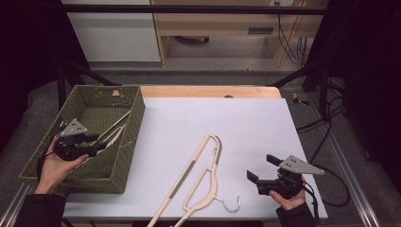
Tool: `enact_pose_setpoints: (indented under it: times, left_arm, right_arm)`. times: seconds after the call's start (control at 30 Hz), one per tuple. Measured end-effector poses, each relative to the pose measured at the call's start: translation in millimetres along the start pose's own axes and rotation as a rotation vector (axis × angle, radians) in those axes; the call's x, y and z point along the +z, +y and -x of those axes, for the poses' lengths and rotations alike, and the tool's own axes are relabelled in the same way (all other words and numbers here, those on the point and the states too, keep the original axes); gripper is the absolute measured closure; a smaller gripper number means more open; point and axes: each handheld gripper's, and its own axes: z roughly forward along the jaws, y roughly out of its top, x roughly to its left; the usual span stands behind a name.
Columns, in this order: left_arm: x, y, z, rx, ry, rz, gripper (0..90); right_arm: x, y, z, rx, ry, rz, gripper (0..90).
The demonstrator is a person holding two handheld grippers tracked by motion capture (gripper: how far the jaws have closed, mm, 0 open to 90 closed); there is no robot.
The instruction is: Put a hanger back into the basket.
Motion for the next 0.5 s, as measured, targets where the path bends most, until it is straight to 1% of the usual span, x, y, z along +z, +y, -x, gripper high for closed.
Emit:
enact_pose_setpoints:
  times: [0.03, 0.1, 0.13, 0.2, 0.23, 0.27, 0.3, 0.4, 0.43, 0.5]
  left_arm:
    - [-5.7, 1.5, 3.2, -0.008, 0.006, 0.041, 44.7]
    - [-13.3, 3.9, 8.0, -0.012, 0.004, 0.087, 38.6]
    - [-17.7, 5.6, 12.7, -0.024, -0.001, 0.120, 35.3]
    - [-23.2, 7.6, 20.4, -0.026, 0.001, 0.167, 31.5]
    - [-26.6, 9.0, 26.1, -0.031, -0.007, 0.194, 29.9]
    - [-28.6, 9.9, 31.2, -0.047, -0.016, 0.222, 27.7]
    - [-30.2, 10.4, 35.1, -0.055, -0.020, 0.238, 25.6]
    - [-34.9, 11.2, 53.1, -0.063, -0.054, 0.293, 23.3]
    - [-34.8, 11.2, 59.4, -0.072, -0.061, 0.306, 22.2]
    - [-34.4, 11.0, 70.9, -0.070, -0.080, 0.323, 20.5]
  right_arm:
    - [0.1, 0.1, -0.3, 0.000, 0.000, 0.000, 5.1]
    - [0.3, 0.6, -1.3, 0.000, 0.000, 0.000, 5.1]
    - [0.4, 0.8, -2.2, 0.001, 0.000, -0.003, 5.2]
    - [1.2, 1.3, -3.8, -0.014, 0.007, -0.006, 5.8]
    - [1.5, 1.4, -4.9, -0.013, 0.011, -0.009, 6.1]
    - [2.0, 1.4, -5.8, -0.024, 0.023, -0.015, 6.2]
    - [2.9, 1.5, -7.3, -0.023, 0.025, -0.020, 6.2]
    - [5.8, 1.4, -11.2, -0.032, 0.042, -0.032, 6.3]
    - [6.5, 1.1, -11.8, -0.041, 0.044, -0.037, 6.4]
    - [8.5, 0.7, -14.0, -0.039, 0.050, -0.040, 6.6]
